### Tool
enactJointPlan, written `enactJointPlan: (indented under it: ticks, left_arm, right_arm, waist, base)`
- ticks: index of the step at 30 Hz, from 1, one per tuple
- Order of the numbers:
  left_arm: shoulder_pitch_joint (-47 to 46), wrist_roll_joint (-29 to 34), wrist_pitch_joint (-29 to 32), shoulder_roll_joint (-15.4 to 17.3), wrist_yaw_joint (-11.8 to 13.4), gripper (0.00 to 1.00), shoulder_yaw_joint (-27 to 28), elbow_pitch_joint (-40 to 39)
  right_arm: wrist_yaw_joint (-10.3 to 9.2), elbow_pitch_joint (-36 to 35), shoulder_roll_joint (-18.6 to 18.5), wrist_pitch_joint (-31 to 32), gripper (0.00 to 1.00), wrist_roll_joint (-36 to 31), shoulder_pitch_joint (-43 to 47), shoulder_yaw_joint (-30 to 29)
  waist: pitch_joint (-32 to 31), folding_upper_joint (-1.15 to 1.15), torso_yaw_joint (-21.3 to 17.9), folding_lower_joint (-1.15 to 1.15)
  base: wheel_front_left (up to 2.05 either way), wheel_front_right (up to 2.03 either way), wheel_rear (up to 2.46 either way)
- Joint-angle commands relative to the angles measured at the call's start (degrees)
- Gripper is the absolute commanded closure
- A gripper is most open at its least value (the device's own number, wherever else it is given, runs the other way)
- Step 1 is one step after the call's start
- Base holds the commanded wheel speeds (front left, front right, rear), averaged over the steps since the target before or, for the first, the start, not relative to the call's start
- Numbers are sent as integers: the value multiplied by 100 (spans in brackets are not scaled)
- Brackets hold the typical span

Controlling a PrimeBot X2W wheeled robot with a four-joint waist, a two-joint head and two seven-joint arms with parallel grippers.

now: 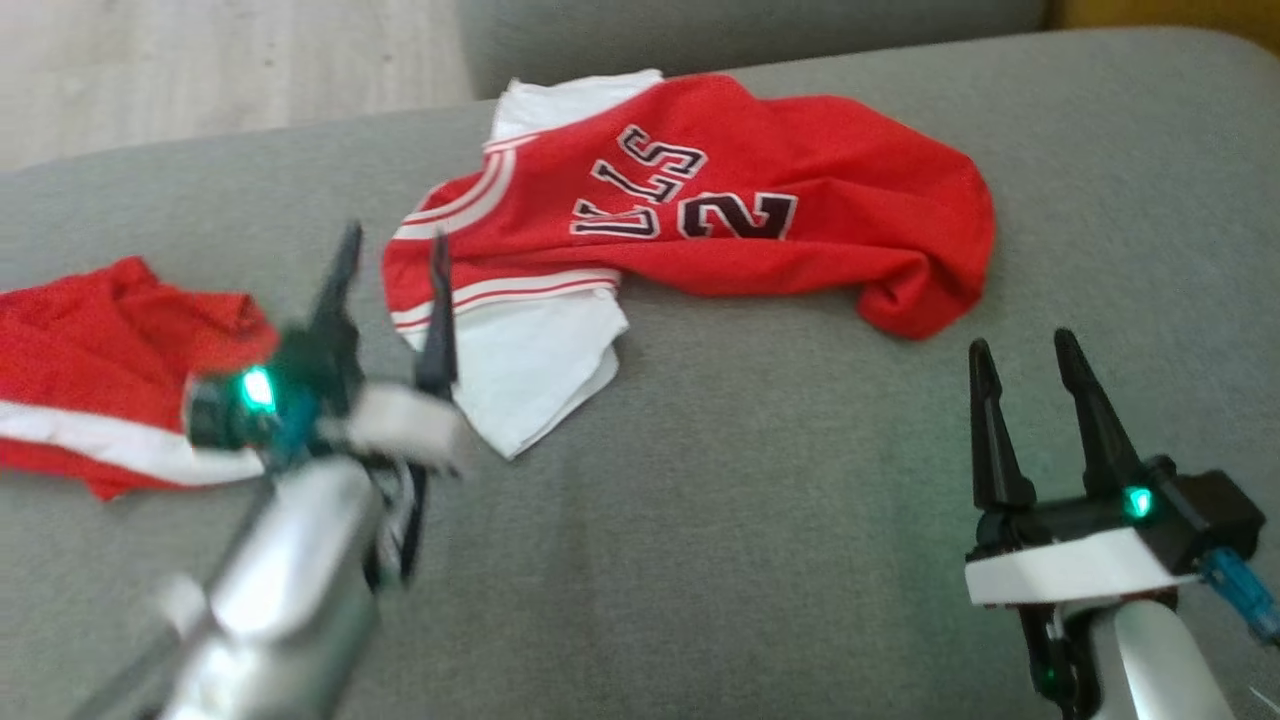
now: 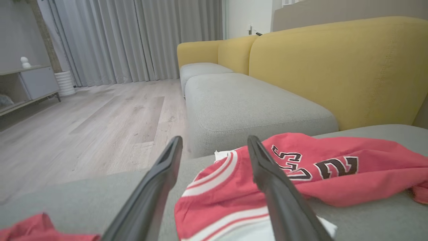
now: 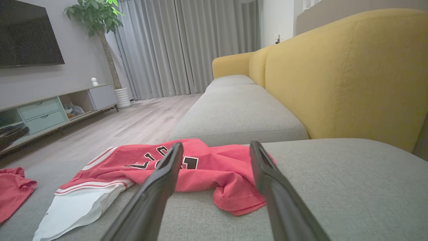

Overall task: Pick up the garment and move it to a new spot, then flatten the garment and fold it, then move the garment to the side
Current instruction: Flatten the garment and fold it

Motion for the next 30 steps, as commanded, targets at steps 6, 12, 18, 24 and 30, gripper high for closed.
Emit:
enactJointPlan:
  ticks: [6, 12, 18, 24, 30]
  left_arm:
    - [1267, 395, -49, -225, 258, 0, 711, -1323]
    - [1632, 880, -49, -431, 192, 0, 793, -1490]
    - [1482, 1202, -50, -675, -34, 0, 882, -1400]
    - [1400, 1390, -50, -840, -192, 0, 1027, -1294]
    - [1295, 1503, -50, -966, -327, 0, 1152, -1196]
  right_arm:
    - [-4, -184, -27, -61, 0, -143, 38, 64]
    - [-4, -208, -27, -61, 0, -255, 38, -18]
    - [-4, -43, -27, -61, 0, -598, -139, -250]
    - [-4, 954, -27, 29, 0, -1368, -687, -603]
    - [-4, 1960, -27, 537, 0, -2121, -1464, -892]
  waist:
    - [-110, 0, 316, 0]
    - [8, 0, 476, 0]
    - [243, 0, 648, 0]
    - [433, 0, 787, 0]
    - [611, 0, 929, 0]
  base:
    - [0, 0, 0]
    - [0, 0, 0]
    - [0, 0, 0]
    - [0, 0, 0]
    - [0, 0, 0]
